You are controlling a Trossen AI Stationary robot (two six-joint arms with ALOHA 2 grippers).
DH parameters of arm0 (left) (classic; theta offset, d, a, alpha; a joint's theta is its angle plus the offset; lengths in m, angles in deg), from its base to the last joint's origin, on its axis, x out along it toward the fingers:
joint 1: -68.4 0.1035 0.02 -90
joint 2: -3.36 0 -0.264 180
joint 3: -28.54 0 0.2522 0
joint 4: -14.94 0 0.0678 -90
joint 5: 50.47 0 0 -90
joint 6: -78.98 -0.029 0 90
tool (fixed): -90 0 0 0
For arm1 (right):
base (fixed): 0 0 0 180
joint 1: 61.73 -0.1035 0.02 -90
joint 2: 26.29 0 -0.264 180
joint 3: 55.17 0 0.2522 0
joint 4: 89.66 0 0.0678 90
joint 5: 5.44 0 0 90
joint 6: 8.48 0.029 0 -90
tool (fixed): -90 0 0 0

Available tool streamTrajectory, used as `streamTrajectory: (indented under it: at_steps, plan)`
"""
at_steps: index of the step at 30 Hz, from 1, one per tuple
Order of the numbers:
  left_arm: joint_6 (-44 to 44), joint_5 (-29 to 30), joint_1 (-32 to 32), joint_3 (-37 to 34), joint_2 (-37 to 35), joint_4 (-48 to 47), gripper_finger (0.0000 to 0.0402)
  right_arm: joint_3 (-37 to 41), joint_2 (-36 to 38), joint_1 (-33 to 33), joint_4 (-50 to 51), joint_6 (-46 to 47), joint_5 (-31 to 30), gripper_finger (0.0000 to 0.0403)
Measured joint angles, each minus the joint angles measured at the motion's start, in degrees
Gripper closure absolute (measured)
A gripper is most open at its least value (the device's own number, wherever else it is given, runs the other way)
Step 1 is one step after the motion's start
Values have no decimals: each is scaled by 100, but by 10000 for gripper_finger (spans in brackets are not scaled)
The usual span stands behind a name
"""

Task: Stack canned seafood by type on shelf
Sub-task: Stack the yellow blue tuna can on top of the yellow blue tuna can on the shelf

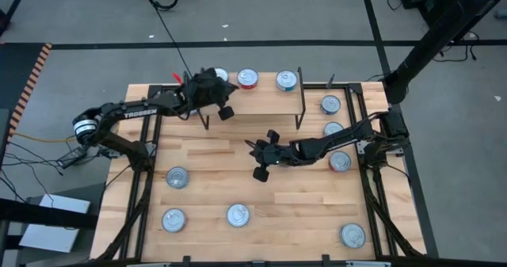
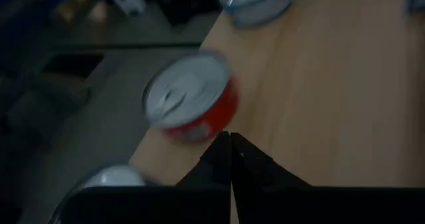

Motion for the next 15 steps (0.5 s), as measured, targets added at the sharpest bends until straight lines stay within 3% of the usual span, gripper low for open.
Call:
streamTrajectory:
  at_steps: [5,12,15]
  plan:
    - [10,-12,-329,-33,0,400,400,4,2,2,-72,7,17,380]
    - [173,-20,-654,-1338,-54,2984,400,4,2,-45,-268,-471,8,396]
    - [244,-13,-844,-1803,-67,3627,400,4,2,-141,-304,-694,-50,396]
